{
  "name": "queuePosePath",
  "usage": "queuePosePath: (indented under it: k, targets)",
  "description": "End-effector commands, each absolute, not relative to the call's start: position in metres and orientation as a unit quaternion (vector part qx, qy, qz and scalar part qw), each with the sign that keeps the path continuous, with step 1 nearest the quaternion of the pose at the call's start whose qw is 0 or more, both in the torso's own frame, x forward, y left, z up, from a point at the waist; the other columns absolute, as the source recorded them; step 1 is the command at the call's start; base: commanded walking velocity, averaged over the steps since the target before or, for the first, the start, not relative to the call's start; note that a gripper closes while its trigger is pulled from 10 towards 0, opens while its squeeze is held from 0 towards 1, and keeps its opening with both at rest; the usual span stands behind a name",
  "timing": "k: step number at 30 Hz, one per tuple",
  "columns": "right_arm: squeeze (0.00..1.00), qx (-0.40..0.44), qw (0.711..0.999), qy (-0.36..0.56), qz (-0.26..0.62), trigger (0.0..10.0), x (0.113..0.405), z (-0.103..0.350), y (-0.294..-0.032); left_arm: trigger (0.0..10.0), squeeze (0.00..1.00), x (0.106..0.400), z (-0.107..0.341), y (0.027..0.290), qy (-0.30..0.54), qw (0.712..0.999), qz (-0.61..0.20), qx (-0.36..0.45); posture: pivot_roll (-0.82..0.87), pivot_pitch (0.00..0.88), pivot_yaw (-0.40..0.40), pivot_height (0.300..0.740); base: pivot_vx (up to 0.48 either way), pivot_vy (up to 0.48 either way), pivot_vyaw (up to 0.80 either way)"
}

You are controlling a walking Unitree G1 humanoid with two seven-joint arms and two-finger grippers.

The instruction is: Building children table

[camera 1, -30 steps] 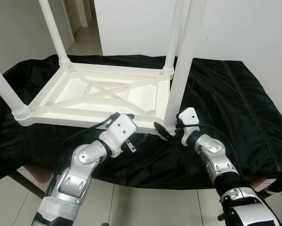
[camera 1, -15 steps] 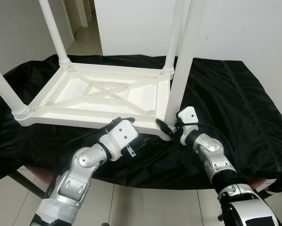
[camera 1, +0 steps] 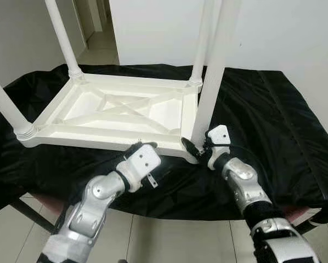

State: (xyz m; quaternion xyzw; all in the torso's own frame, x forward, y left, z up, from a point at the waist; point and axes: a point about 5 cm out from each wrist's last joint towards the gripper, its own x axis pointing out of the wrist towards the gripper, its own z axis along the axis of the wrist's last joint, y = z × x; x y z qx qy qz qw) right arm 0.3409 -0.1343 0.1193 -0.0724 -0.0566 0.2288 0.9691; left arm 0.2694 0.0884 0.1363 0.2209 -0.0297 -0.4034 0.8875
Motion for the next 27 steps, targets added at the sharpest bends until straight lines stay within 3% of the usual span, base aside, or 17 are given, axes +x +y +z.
queuePosePath:
  k: [1, 12, 16, 27]
  targets:
    - [0.00, -0.065, 0.984, -0.046, 0.160, 10.0, 0.339, 0.114, -0.137, 10.0, 0.00, 0.271, 0.140, 0.088, -0.041, 0.890, -0.392, 0.229, -0.08, 0.000, 0.077, 0.740, 0.000, 0.000, 0.00]
    - [0.00, -0.017, 0.999, -0.040, -0.011, 10.0, 0.321, 0.106, -0.122, 10.0, 0.00, 0.277, 0.140, 0.091, -0.037, 0.904, -0.370, 0.209, -0.08, 0.000, 0.073, 0.740, 0.000, 0.000, 0.00]
    - [0.00, -0.009, 0.999, -0.052, -0.008, 10.0, 0.310, 0.110, -0.108, 10.0, 0.00, 0.279, 0.141, 0.095, -0.034, 0.913, -0.357, 0.197, -0.08, 0.000, 0.071, 0.740, 0.000, 0.000, 0.00]
    - [0.01, -0.021, 0.998, -0.049, -0.028, 10.0, 0.312, 0.114, -0.118, 10.0, 0.00, 0.279, 0.145, 0.098, -0.034, 0.918, -0.360, 0.163, -0.07, 0.024, 0.059, 0.740, 0.000, 0.000, 0.00]
